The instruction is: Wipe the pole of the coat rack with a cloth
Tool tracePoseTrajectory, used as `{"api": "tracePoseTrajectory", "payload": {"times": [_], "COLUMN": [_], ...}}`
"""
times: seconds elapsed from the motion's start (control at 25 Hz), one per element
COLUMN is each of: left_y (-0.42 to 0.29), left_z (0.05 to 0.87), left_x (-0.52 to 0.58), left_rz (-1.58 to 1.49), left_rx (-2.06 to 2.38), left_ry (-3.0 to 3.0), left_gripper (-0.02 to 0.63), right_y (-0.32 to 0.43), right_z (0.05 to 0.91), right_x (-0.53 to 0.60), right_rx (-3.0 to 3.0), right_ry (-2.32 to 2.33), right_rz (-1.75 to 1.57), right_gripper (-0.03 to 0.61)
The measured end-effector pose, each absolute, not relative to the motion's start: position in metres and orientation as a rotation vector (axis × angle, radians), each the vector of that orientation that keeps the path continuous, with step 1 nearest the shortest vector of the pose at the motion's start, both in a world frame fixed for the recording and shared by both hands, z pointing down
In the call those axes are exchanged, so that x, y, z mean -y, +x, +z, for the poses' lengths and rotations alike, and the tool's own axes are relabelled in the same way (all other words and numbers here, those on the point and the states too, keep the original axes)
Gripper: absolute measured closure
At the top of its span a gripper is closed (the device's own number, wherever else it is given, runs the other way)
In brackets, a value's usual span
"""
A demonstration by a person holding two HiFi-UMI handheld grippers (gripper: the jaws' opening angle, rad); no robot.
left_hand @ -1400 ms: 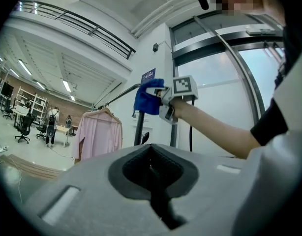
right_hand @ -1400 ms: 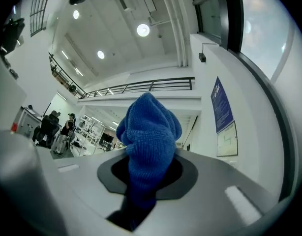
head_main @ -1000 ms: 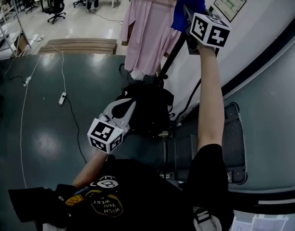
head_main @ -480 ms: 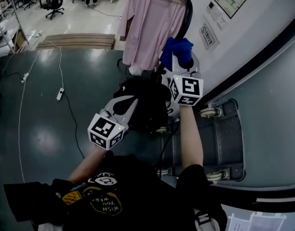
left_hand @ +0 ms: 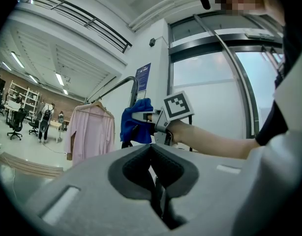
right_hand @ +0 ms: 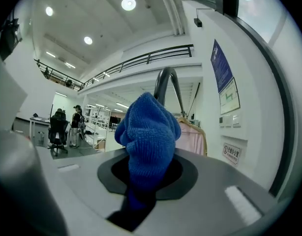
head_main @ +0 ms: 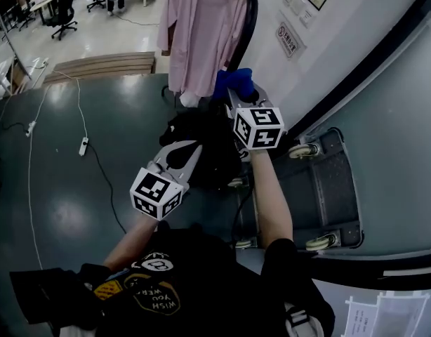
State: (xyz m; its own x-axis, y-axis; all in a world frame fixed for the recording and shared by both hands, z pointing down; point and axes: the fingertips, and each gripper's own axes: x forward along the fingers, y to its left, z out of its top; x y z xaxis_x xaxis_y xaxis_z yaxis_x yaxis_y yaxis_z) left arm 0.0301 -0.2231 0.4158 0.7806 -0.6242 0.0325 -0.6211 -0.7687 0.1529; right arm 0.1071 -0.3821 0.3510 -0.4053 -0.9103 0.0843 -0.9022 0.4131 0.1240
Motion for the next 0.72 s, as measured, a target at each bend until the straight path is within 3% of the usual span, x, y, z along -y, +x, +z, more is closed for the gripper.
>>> {"api": "tracePoseTrajectory", "payload": {"times": [0.44,0.72], "left_y": [0.008,0.004], "left_z": [0.410,0.404], "left_x": [0.223,0.226], "left_rz": [-0.067,-0.076], "left_rx": [1.070,1.077], "left_ry": [2.810,2.804], "left_gripper": [0.611,0.611], "right_y": [0.112,0.097], "right_z": [0.187,0.124], "right_x": [0.406,0.479], "right_rx": [2.498,2.443], "right_ry": [1.749,1.750], "right_rz": [-0.385,-0.330], "right_gripper": [0.505,0.508]}}
